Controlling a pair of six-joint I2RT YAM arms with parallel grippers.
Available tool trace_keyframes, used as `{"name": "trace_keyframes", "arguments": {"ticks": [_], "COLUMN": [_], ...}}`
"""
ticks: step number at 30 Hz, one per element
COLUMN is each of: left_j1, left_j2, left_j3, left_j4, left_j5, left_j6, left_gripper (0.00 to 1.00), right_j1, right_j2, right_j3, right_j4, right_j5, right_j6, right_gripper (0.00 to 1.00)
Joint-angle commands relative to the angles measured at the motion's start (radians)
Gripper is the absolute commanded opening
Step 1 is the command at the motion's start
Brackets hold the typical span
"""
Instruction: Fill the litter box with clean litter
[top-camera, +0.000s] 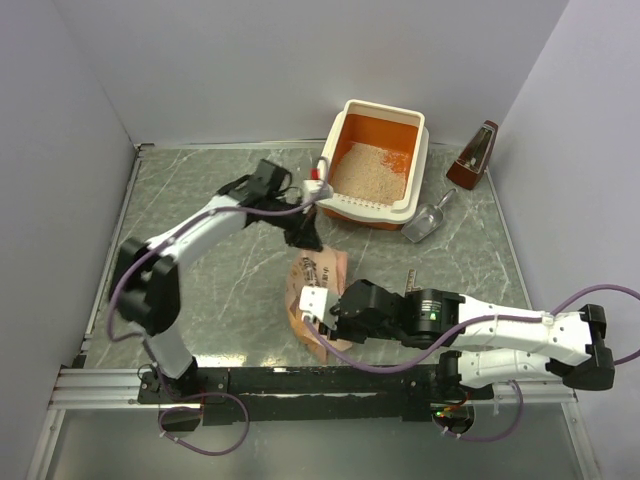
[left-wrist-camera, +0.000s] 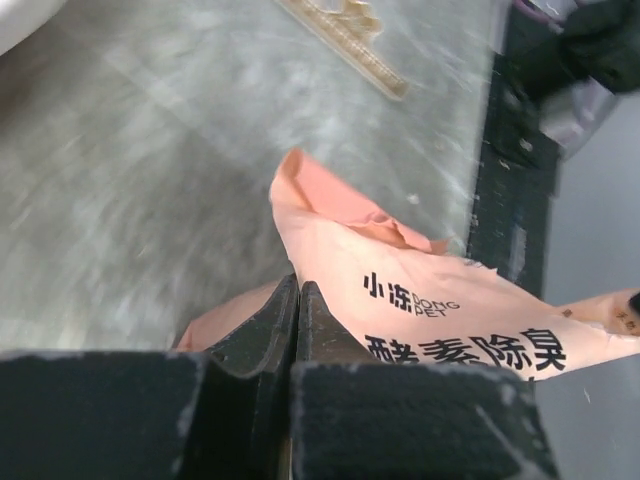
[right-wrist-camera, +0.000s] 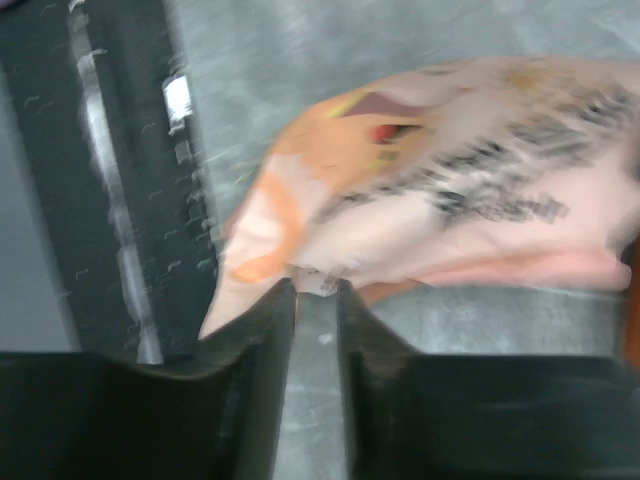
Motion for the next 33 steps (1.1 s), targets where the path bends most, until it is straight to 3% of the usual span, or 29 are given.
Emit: {"name": "trace_keyframes", "arguments": {"ticks": [1, 2, 5, 11, 15, 19, 22, 27, 33], "left_j1": [0.086, 0.111, 0.149, 0.2, 0.224, 0.243, 0.244, 0.247, 0.249], "left_j2": [-0.305, -0.335, -0.433, -0.626, -0.668, -0.659, -0.66, -0.706, -0.72], "left_j3": [-0.193, -0.256, -0.357, -0.673, -0.767, -0.821, -0.844, -0.868, -0.867], "left_j4": [0.513, 0.561, 0.707, 1.131, 1.249, 1.358, 1.392, 1.416, 1.419], "left_j5": [-0.077, -0.128, -0.215, -0.277, -0.242, -0.179, -0.163, -0.156, -0.125], "left_j6": [-0.228, -0.252, -0.323, -0.459, -0.52, -0.591, -0.605, -0.597, -0.608], "left_gripper": [0.01, 0.01, 0.01, 0.01, 0.01, 0.01, 0.01, 0.01, 0.01], "right_j1": [-0.024, -0.053, -0.103, -0.288, -0.421, -0.575, -0.648, -0.799, -0.871], "right_j2": [-0.057, -0.06, -0.06, 0.021, 0.075, 0.139, 0.201, 0.225, 0.268], "right_j3": [0.046, 0.058, 0.101, 0.221, 0.219, 0.2, 0.229, 0.181, 0.176], "right_j4": [0.13, 0.148, 0.182, 0.263, 0.387, 0.501, 0.463, 0.535, 0.576], "right_j5": [0.244, 0.257, 0.301, 0.191, 0.118, -0.095, -0.281, -0.685, -0.877], "right_j6": [0.053, 0.072, 0.104, 0.121, 0.126, 0.1, 0.067, 0.092, 0.122], "right_gripper": [0.49, 0.6, 0.75, 0.87, 0.99, 0.99, 0.99, 0.93, 0.92]}}
